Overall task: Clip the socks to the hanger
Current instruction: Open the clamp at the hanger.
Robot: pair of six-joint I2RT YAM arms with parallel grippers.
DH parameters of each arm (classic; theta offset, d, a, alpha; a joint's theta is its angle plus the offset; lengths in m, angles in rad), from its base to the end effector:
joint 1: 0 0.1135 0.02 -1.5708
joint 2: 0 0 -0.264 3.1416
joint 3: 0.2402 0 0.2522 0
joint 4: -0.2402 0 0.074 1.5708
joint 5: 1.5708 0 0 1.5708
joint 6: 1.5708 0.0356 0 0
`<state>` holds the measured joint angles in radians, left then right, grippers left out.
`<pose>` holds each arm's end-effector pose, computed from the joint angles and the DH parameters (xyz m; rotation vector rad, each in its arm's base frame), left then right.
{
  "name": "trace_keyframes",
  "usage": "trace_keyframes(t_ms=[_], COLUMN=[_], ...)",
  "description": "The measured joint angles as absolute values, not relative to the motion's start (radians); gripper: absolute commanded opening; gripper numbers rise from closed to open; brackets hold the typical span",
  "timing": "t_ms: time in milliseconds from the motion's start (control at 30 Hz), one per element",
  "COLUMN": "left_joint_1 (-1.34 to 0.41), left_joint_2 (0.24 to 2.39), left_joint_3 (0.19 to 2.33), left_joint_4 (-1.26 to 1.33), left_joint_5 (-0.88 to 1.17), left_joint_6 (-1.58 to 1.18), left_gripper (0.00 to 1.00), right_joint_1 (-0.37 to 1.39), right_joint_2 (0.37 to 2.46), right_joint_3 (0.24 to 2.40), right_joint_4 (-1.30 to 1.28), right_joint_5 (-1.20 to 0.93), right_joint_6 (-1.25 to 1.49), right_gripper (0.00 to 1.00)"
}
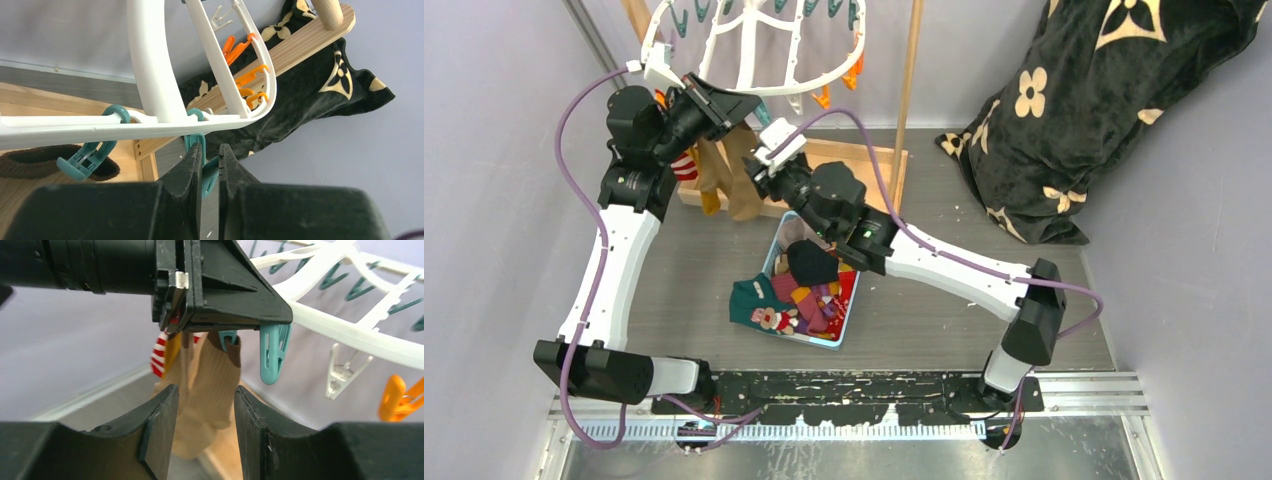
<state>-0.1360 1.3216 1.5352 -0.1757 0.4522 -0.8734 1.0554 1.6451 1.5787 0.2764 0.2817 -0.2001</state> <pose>0.2827 -0.0544 0.4839 -0.2210 1.6376 -1.1308 0.2027 0.3378 0.4429 -0.6094 1.2479 0.5245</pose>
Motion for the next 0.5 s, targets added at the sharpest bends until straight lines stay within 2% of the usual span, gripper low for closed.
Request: trace_keyframes(t_ms=[167,500], left_joint_1=[-0.136,-0.136], left_joint_2=[1.322,1.322], left_joint_3=[1.537,1.542], left_joint_4=[-0.18,-0.194], left_joint_5=[0.444,0.431], left_joint_6=[-0.87,-0.858], left_gripper=[0.06,0.07], right_joint_1=[1.093,1.116], right_joint_2=[1.741,1.901], right_joint_3=[1.647,1.742], right_joint_4=[0.303,0.464], right_joint_5=[0.432,0.591], right_joint_6=[-0.432,-0.739], right_gripper=[0.47,0.3])
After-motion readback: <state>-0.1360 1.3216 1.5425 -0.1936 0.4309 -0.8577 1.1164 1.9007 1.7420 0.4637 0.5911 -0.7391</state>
